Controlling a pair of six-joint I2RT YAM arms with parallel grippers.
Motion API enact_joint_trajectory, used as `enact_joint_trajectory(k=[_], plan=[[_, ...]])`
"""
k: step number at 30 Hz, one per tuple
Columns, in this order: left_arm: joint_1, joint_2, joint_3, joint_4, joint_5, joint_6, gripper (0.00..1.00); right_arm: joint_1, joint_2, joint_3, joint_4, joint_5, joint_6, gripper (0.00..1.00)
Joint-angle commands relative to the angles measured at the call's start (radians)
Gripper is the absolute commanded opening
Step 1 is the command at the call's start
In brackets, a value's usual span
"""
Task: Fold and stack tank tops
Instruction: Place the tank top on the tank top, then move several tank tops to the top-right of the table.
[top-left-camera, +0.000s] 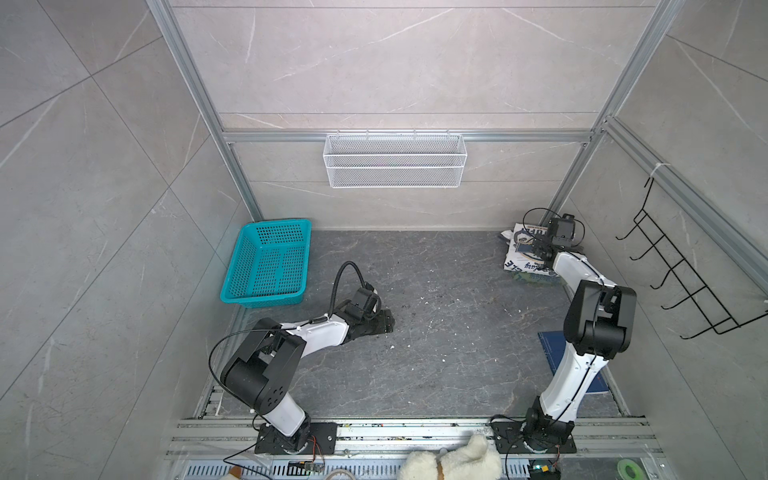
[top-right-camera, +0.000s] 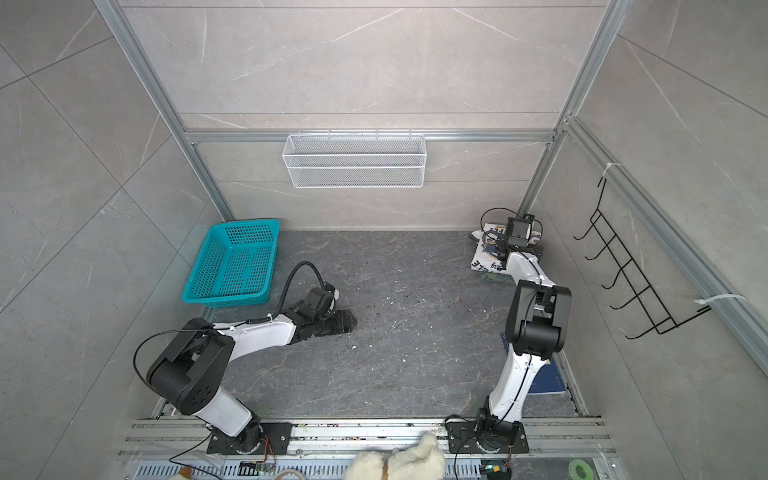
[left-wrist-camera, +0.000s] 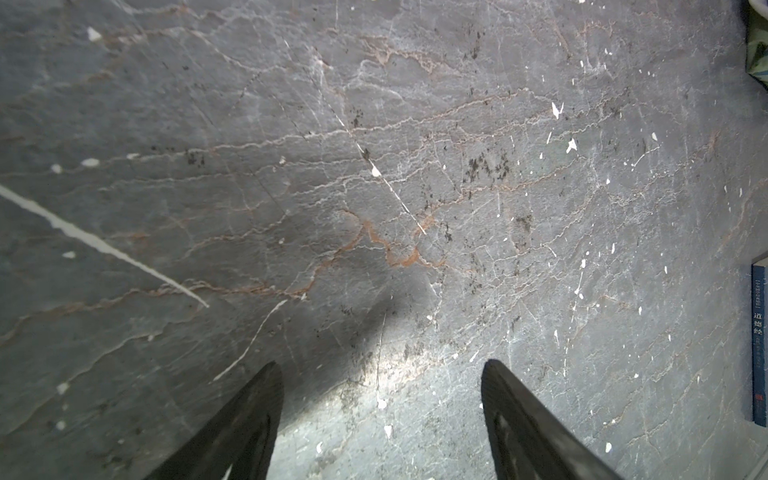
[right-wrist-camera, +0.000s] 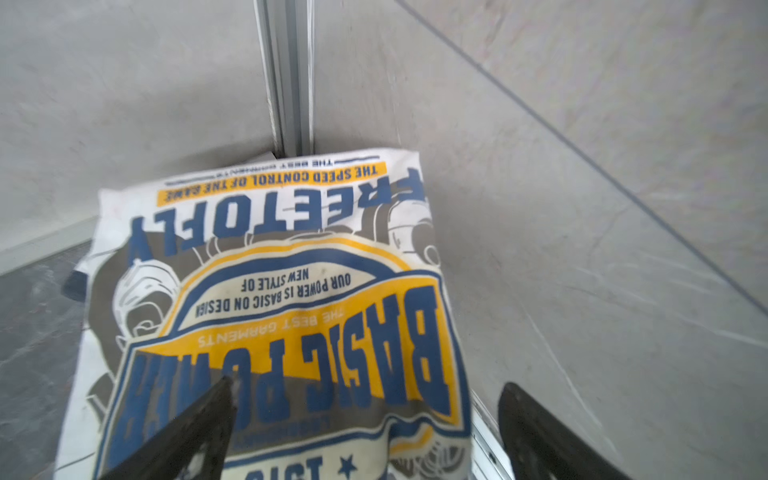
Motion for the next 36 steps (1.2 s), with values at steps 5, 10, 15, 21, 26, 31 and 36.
enact_joint_trajectory(k=[5, 10, 15, 21, 26, 31, 36], plan=[[-0.013, 0.004, 0.002, 0.018, -0.017, 0.011, 0.78, 0.037, 0.03, 0.052, 0.044, -0.235, -0.036, 1.0], [-0.026, -0.028, -0.013, 0.031, -0.032, 0.019, 0.78, 0.029, 0.146, 0.178, -0.082, -0.216, -0.009, 1.0], [-0.04, -0.091, -0.041, 0.047, -0.075, 0.036, 0.78, -0.026, 0.248, 0.304, -0.245, -0.195, 0.091, 1.0], [-0.046, -0.163, -0.071, 0.073, -0.088, 0.056, 0.78, -0.053, 0.409, 0.531, -0.451, -0.212, 0.092, 1.0], [-0.053, -0.184, -0.083, 0.077, -0.1, 0.064, 0.78, -0.054, 0.515, 0.69, -0.621, -0.264, 0.087, 1.0], [-0.054, -0.181, -0.089, 0.094, -0.104, 0.062, 0.78, -0.018, 0.502, 0.662, -0.616, -0.361, 0.022, 1.0], [-0.057, -0.184, -0.089, 0.098, -0.107, 0.064, 0.78, 0.03, 0.471, 0.66, -0.623, -0.409, -0.052, 1.0]])
